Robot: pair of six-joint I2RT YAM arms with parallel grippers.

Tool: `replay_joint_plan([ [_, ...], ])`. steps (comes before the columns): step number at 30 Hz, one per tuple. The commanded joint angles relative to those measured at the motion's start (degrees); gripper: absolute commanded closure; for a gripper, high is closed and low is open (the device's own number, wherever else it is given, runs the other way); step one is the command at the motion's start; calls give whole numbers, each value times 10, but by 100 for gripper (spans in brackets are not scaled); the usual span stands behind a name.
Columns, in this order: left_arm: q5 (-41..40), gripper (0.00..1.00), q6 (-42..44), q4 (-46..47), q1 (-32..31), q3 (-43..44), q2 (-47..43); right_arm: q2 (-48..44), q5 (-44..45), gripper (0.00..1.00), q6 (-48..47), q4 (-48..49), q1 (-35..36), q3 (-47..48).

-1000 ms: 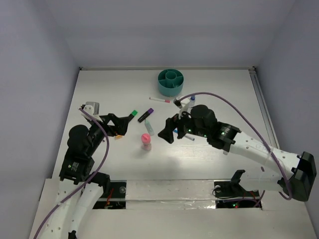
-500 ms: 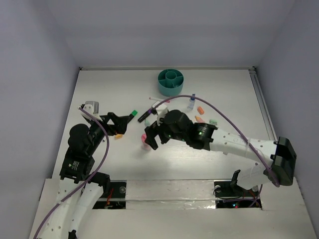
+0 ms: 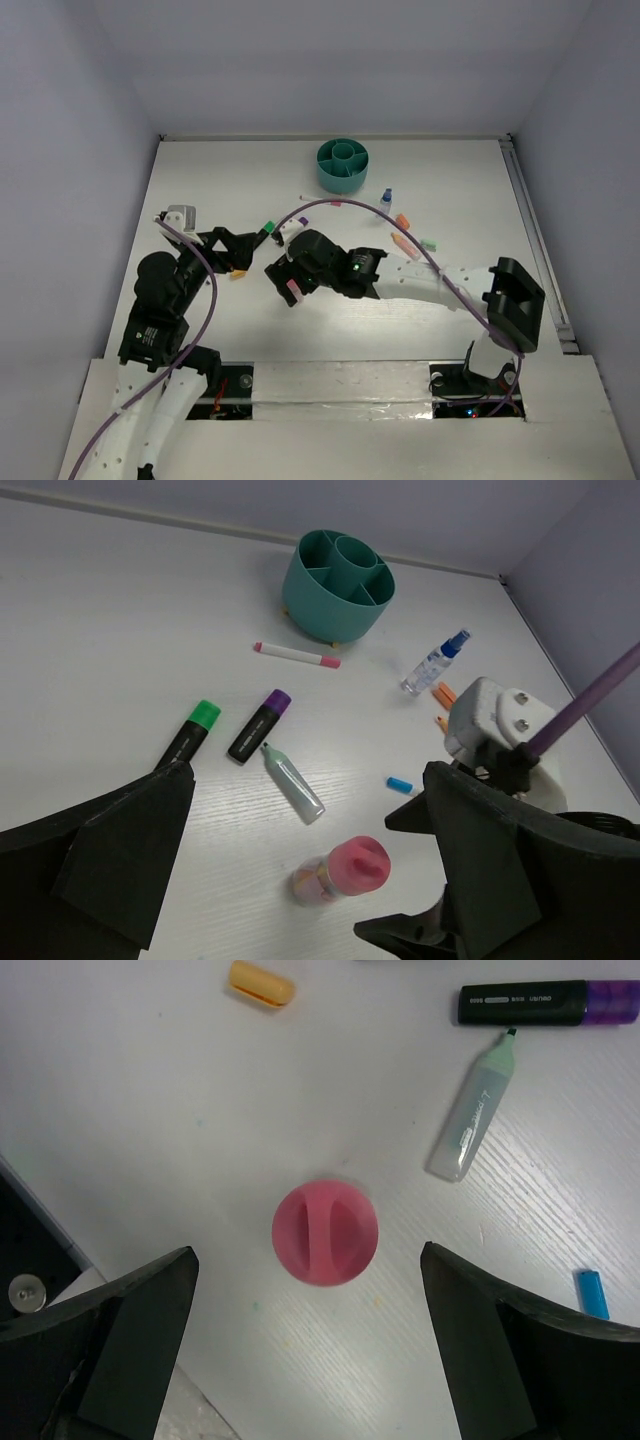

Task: Sort the stationery into containers
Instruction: Pick up the stationery from the center of the board, then place the stationery in the storage box.

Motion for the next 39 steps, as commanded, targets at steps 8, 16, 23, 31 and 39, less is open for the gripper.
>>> replay_joint_plan([
  [8, -6, 1, -6, 18, -2, 5, -5, 55, 32, 14, -6, 4, 3, 54],
  [16, -6, 1, -6, 19, -2, 5, -4, 54, 41, 59, 9, 0, -2, 52],
  [23, -12, 1, -6, 17, -2, 7, -3, 4, 33, 80, -2, 15, -66, 68],
  [31, -3, 1, 0, 24, -2, 2, -19, 8, 4, 81, -59, 22, -219, 199],
  [39, 16, 1, 5, 28, -2, 2, -10, 113, 15, 81, -85, 1, -323, 371],
])
